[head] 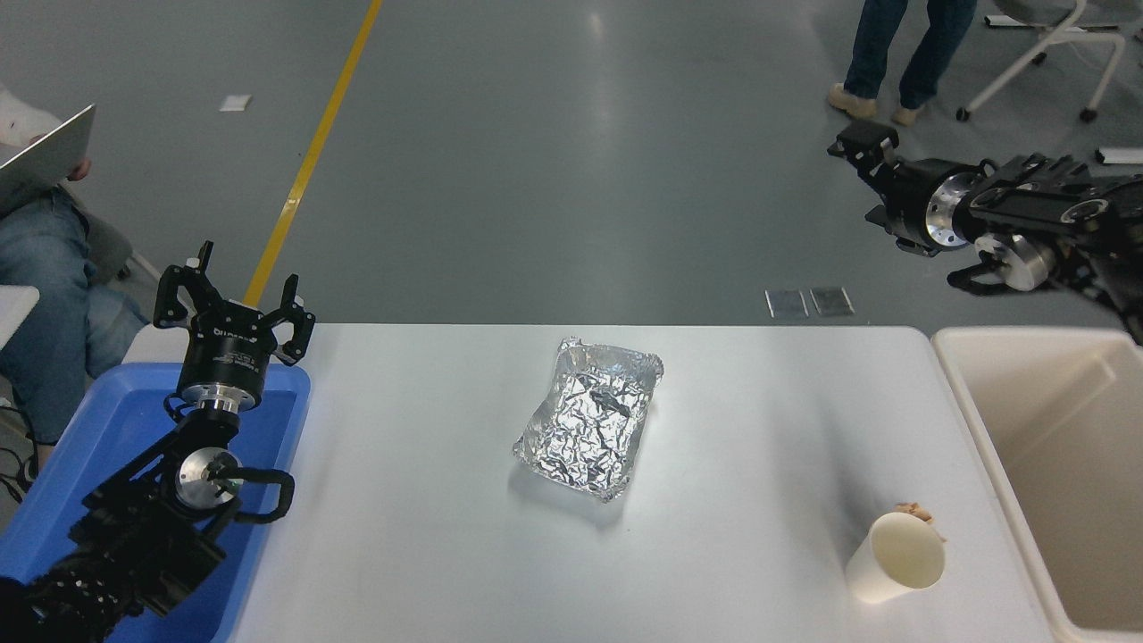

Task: Pick up paper cup place in dustbin

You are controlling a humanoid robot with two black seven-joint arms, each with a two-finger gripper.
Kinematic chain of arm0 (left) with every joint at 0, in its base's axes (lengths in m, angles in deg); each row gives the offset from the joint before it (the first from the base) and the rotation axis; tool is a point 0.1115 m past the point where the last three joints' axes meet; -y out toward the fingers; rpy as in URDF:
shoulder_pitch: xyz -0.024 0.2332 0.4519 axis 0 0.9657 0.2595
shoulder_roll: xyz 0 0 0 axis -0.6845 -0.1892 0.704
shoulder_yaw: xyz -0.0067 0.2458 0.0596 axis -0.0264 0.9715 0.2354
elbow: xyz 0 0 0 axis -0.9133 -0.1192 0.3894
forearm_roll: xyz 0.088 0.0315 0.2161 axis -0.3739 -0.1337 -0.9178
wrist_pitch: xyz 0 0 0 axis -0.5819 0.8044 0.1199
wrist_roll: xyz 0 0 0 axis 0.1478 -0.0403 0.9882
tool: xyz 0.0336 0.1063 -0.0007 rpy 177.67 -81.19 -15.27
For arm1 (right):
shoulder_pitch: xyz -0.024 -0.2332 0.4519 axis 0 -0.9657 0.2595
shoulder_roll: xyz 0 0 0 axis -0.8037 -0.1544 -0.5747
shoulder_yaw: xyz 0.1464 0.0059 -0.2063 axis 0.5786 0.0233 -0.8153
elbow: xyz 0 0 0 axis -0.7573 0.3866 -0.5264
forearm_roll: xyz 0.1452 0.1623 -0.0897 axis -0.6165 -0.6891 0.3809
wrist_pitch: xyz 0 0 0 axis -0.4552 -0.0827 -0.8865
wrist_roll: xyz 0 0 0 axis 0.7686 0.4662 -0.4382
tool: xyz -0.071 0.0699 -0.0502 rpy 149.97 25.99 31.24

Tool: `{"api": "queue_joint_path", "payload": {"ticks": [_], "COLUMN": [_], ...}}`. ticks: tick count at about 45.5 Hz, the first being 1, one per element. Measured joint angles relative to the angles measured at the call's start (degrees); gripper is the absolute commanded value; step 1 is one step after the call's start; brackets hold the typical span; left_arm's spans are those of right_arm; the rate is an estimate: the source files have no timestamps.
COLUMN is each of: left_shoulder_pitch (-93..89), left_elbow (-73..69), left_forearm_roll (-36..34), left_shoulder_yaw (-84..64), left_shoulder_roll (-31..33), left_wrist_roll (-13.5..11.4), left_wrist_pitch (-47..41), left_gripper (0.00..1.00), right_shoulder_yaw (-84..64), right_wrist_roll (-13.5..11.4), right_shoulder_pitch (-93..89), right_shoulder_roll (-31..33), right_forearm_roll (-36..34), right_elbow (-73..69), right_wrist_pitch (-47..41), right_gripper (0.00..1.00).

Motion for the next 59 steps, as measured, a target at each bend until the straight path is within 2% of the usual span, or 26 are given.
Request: {"api": "queue_joint_path", "payload": {"ticks": [11, 19, 36, 59], "left_shoulder_pitch": [0.0, 0.0, 0.0, 0.0], "left_elbow": [0.0, 0.0, 0.0, 0.0], "left_forearm_roll": [0.0, 0.0, 0.0, 0.0], "left_shoulder_yaw": [0.0, 0.0, 0.0, 0.0], "left_shoulder_roll": [0.0, 0.0, 0.0, 0.0], "left_wrist_roll": [0.0, 0.0, 0.0, 0.0], "left_wrist_pitch": [0.0, 0.0, -0.1, -0.1], "left_gripper": [0.99, 0.99, 0.99, 0.99], "right_shoulder_yaw": [-12.7, -17.3, -24.4, -29.4], "right_wrist_roll": [-0.3, -0.3, -0.2, 0.1], "right_shoulder_pitch": [7.9, 12.8, 19.5, 17.5], "right_shoulder_roll": [-6.7, -7.9, -3.6, 5.7], "right_forearm_roll": [1.8, 8.2, 19.3, 30.5], "right_elbow": [-9.0, -19.6, -36.4, -41.3], "right_wrist_pitch": [-5.3, -8.7, -13.5, -14.4], "right_gripper": [1.0, 1.0, 1.0, 1.0]}}
